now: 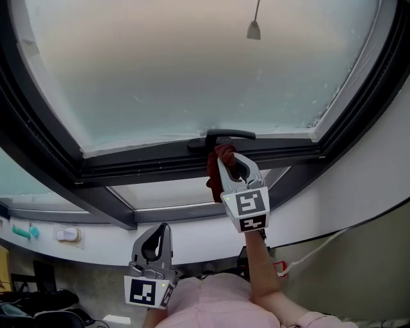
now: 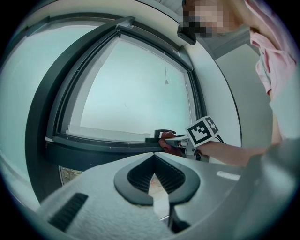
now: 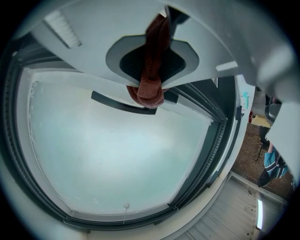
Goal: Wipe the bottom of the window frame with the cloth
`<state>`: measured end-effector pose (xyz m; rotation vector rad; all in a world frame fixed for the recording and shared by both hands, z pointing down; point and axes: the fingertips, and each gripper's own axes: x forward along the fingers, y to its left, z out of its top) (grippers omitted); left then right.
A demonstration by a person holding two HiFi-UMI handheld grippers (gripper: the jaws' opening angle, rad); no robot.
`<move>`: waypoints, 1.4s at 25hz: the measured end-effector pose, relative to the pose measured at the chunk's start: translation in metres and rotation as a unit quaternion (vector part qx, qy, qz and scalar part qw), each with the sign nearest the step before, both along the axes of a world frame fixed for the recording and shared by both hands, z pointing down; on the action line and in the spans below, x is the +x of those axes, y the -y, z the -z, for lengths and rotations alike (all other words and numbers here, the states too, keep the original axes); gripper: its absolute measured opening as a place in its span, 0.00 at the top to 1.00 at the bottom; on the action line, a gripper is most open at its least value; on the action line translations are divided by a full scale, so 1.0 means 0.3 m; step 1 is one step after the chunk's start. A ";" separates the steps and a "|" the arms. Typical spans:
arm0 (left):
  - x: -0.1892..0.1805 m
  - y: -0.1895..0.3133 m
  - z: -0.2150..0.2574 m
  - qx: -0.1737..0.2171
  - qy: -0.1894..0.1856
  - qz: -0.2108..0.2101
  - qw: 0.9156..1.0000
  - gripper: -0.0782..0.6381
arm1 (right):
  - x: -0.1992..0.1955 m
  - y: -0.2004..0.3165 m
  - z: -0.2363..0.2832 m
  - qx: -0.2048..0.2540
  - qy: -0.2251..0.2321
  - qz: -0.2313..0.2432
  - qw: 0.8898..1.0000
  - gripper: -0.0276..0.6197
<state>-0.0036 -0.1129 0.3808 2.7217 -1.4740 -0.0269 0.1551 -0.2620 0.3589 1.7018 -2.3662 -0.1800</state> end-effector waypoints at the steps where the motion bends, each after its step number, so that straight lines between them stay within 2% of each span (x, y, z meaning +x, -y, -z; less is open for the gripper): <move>1: 0.004 0.000 0.000 0.000 0.000 -0.001 1.000 0.89 | 0.009 -0.001 0.000 0.000 0.000 -0.002 1.000 0.86; 16: 0.075 -0.008 0.002 0.002 0.007 -0.011 1.000 0.89 | 0.137 -0.007 -0.002 -0.001 0.010 -0.023 1.000 0.86; 35: 0.162 -0.025 -0.006 0.004 0.008 0.000 1.000 0.89 | 0.277 -0.013 -0.007 0.002 0.020 -0.031 0.999 0.86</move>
